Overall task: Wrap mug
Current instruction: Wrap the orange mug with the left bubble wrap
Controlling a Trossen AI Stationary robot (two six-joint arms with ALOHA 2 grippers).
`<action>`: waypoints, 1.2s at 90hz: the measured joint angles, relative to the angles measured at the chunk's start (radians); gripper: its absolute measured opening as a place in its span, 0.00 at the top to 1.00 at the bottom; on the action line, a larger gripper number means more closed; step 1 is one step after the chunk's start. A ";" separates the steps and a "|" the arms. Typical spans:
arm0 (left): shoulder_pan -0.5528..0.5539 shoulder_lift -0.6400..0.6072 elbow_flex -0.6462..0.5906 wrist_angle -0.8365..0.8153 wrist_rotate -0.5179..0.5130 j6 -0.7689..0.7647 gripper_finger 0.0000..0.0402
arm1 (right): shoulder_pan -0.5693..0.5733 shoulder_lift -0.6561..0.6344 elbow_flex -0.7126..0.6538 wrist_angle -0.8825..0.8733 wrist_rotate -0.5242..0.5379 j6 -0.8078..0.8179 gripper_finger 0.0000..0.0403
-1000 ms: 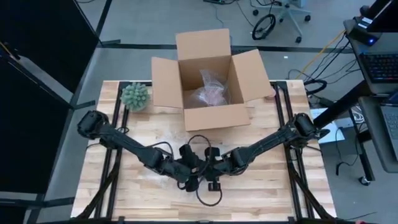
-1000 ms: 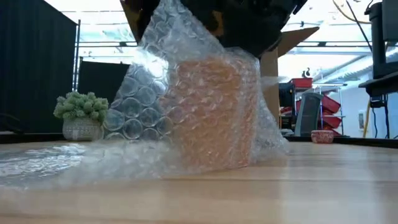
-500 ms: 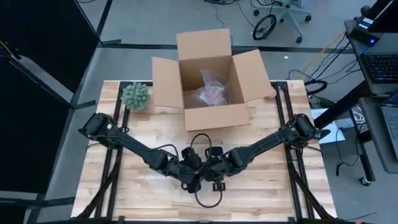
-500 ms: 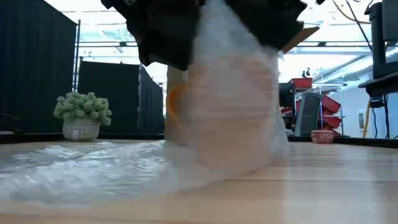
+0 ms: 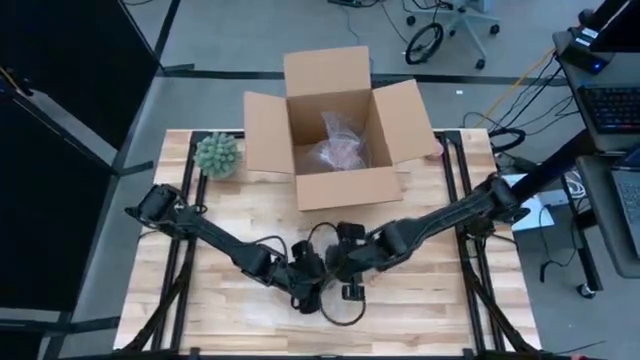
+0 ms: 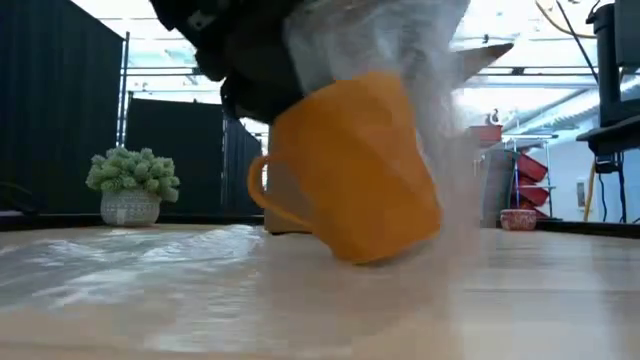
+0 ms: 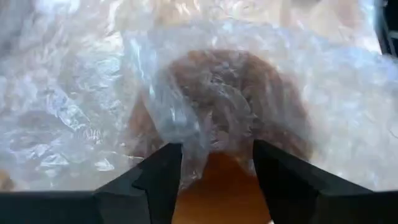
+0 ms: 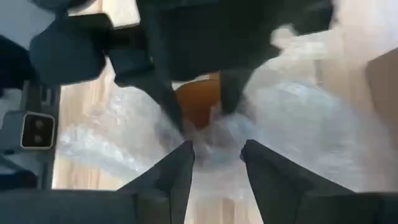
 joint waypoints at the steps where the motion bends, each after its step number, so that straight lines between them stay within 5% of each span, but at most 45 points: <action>1: 0.000 0.001 0.000 0.000 0.001 0.000 0.53 | 0.001 0.005 -0.002 0.001 -0.001 -0.001 0.67; 50: 0.002 0.001 0.000 0.027 -0.014 -0.003 0.53 | -0.005 0.006 -0.006 -0.115 0.014 -0.039 0.49; 65: 0.002 0.000 0.001 0.030 -0.015 -0.003 0.53 | 0.028 0.008 -0.102 -0.100 0.045 -0.035 0.49; 108: 0.044 -0.003 0.005 0.147 0.090 0.018 0.53 | 0.075 0.008 -0.557 0.620 0.047 0.089 0.49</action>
